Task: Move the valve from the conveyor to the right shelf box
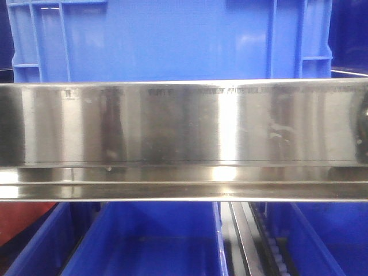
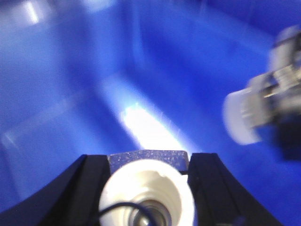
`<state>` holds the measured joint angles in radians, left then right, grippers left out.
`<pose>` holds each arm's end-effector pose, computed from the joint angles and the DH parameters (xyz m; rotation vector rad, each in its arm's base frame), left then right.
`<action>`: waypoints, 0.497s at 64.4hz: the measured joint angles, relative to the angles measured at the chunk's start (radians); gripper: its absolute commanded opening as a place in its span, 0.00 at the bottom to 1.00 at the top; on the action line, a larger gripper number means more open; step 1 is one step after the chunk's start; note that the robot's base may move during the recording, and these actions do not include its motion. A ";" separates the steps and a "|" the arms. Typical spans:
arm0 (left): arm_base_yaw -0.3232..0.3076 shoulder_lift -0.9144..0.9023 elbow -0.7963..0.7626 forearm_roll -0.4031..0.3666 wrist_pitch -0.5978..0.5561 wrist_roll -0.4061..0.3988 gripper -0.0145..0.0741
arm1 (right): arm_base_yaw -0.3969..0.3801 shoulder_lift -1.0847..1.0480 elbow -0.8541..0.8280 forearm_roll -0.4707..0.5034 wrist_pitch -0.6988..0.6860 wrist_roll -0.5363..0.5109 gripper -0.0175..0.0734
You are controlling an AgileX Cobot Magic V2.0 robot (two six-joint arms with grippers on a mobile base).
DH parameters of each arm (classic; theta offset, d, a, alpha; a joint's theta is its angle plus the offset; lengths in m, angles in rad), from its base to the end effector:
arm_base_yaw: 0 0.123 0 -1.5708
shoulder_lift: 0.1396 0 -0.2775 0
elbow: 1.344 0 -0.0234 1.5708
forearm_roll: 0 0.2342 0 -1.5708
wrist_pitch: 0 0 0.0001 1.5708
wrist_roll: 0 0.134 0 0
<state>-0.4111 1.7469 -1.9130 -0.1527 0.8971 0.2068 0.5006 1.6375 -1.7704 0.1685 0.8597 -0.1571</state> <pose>0.3730 -0.1800 0.3888 0.6371 2.1264 -0.2978 0.3317 0.2009 0.3899 -0.6701 2.1221 0.3920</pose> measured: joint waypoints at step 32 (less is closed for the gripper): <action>0.000 0.098 0.000 0.040 0.117 0.000 0.57 | -0.006 0.090 0.000 -0.008 0.101 0.000 0.70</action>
<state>-0.4111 1.8447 -1.9130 -0.1127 1.0141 0.2068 0.4944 1.7273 -1.7704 0.1601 0.9605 -0.1571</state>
